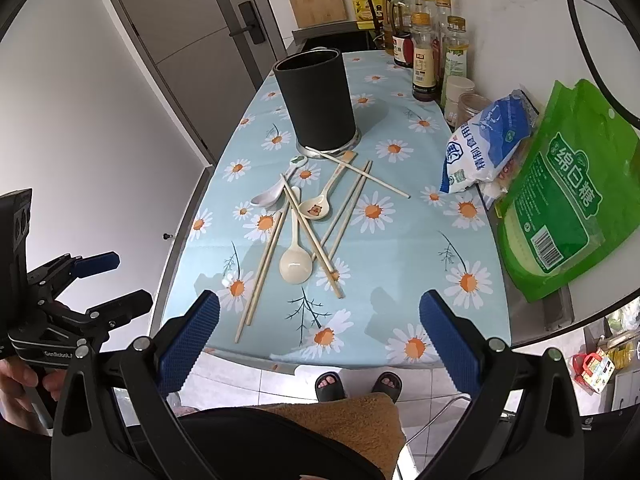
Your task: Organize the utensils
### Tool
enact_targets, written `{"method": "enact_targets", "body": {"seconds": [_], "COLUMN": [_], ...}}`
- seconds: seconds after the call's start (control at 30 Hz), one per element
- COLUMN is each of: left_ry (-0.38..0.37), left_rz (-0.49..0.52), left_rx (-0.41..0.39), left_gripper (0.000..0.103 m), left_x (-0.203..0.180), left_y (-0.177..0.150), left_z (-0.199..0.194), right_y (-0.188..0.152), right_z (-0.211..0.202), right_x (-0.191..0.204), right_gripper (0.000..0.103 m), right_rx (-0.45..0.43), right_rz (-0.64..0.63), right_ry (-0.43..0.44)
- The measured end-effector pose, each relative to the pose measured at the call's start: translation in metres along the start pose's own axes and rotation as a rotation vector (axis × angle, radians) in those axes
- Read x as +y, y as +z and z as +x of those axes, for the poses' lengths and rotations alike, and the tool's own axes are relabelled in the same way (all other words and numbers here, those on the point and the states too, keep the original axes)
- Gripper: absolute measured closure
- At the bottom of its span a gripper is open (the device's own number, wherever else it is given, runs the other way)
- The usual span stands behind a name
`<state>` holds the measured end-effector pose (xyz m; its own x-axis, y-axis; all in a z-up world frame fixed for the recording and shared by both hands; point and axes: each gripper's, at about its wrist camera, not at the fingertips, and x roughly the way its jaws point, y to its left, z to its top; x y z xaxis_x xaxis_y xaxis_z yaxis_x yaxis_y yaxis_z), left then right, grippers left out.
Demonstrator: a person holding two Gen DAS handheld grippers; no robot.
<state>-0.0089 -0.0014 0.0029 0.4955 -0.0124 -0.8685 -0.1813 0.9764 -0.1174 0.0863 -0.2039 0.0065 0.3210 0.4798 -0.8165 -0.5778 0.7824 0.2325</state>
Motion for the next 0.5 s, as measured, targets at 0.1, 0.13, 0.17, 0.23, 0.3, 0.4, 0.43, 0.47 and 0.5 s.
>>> {"method": "enact_targets", "body": {"seconds": [0.1, 0.13, 0.17, 0.23, 0.3, 0.4, 0.43, 0.47, 0.5], "left_ry": [0.001, -0.002, -0.003, -0.004, -0.006, -0.01, -0.011, -0.009, -0.011], "left_rz": [-0.002, -0.005, -0.003, 0.0, 0.002, 0.008, 0.01, 0.005, 0.008], "left_rx": [0.002, 0.001, 0.001, 0.001, 0.002, 0.003, 0.004, 0.004, 0.007], "left_gripper": [0.006, 0.006, 0.006, 0.006, 0.006, 0.006, 0.006, 0.006, 0.006], "left_x": [0.0005, 0.0014, 0.0013, 0.0011, 0.0007, -0.0006, -0.0012, 0.0003, 0.0002], "left_y": [-0.0003, -0.0005, -0.0004, 0.0003, 0.0011, 0.0025, 0.0031, 0.0001, 0.0005], "left_z": [0.0001, 0.0017, 0.0017, 0.0021, 0.0026, 0.0033, 0.0037, 0.0024, 0.0031], "right_y": [-0.0014, -0.0012, -0.0008, -0.0006, -0.0002, 0.0007, 0.0005, 0.0009, 0.0011], "right_z": [0.0001, 0.0001, 0.0002, 0.0, 0.0004, 0.0004, 0.0004, 0.0008, 0.0011], "right_x": [0.0023, 0.0029, 0.0032, 0.0033, 0.0038, 0.0034, 0.0033, 0.0038, 0.004], "right_gripper": [0.003, 0.003, 0.003, 0.004, 0.003, 0.004, 0.003, 0.003, 0.003], "right_rx": [-0.001, -0.001, -0.002, -0.004, -0.003, -0.003, -0.002, -0.001, 0.0], "right_rz": [0.0, -0.002, -0.003, -0.006, -0.007, -0.004, -0.004, -0.004, -0.004], "right_ry": [0.002, 0.001, 0.002, 0.003, 0.002, 0.002, 0.003, 0.003, 0.003]}}
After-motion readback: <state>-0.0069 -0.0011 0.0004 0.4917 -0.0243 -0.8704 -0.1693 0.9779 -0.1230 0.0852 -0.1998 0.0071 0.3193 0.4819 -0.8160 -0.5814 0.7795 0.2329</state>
